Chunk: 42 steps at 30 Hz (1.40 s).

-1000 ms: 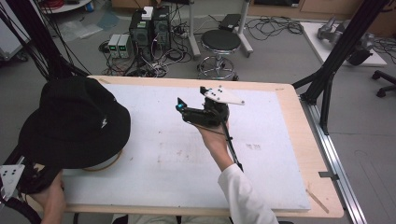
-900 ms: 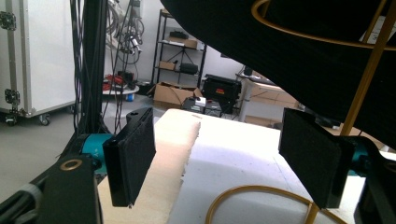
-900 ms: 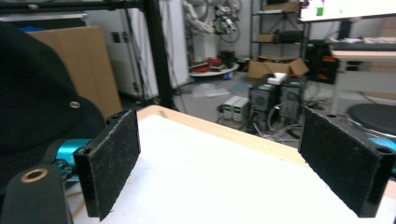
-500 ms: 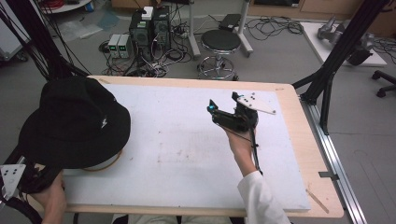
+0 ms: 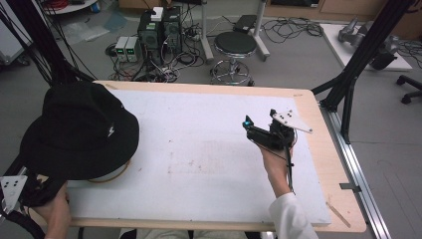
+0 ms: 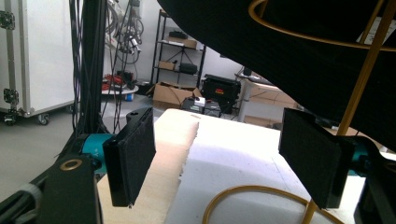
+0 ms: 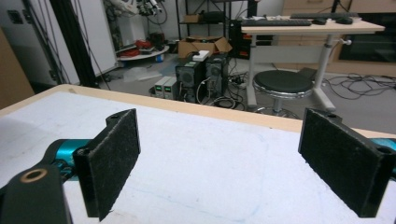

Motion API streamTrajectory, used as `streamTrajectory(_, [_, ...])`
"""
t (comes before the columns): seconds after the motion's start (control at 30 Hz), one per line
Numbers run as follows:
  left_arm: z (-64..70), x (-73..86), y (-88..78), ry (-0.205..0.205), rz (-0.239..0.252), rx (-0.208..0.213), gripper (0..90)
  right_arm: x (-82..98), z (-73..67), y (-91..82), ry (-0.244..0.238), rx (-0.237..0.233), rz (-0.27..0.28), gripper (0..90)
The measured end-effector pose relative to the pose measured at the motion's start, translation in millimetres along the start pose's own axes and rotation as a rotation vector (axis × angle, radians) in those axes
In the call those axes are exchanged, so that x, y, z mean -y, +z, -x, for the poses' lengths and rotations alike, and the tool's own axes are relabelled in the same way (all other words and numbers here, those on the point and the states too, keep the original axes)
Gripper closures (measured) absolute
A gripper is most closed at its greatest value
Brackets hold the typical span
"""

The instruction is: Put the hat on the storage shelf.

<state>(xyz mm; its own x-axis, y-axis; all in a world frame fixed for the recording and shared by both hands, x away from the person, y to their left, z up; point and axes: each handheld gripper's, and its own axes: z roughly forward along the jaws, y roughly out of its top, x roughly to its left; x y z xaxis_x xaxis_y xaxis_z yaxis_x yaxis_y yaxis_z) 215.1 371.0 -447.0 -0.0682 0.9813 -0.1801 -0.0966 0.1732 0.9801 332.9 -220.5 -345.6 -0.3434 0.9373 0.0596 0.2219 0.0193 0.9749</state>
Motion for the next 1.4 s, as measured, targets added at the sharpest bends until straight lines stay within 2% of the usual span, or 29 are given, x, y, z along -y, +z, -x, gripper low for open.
streamTrajectory(0.13, [0.2,-0.2,-0.5,-0.005,0.001,-0.001,27.3,-1.7,3.3,-7.0,0.003,0.023,0.004,12.0])
streamTrajectory(0.47, [-0.1,-0.4,-0.8,-0.007,0.003,-0.001,27.4,-0.9,9.9,-20.2,0.018,0.065,-0.074,12.0])
streamTrajectory(0.63, [0.0,-0.4,-0.8,-0.008,0.004,-0.001,27.4,9.7,14.4,-30.4,0.012,0.084,-0.072,12.1])
streamTrajectory(0.7, [0.5,-0.5,-0.6,-0.009,0.004,0.000,27.3,15.7,18.3,-32.5,0.018,0.096,-0.093,12.0])
streamTrajectory(0.83, [1.3,-0.3,0.1,-0.008,0.005,0.002,27.3,28.0,26.7,-37.2,0.045,0.111,-0.091,12.1])
streamTrajectory(0.9, [1.4,-0.1,0.3,-0.008,0.004,0.003,27.4,34.8,30.5,-39.0,0.061,0.099,-0.078,12.1])
streamTrajectory(1.3, [0.0,-0.1,-0.1,-0.031,0.002,-0.003,27.3,62.4,35.3,-49.9,0.046,0.149,-0.012,12.0])
streamTrajectory(1.4, [-0.5,0.4,0.7,-0.035,-0.001,-0.001,27.3,70.8,35.8,-52.4,0.054,0.139,0.011,12.0])
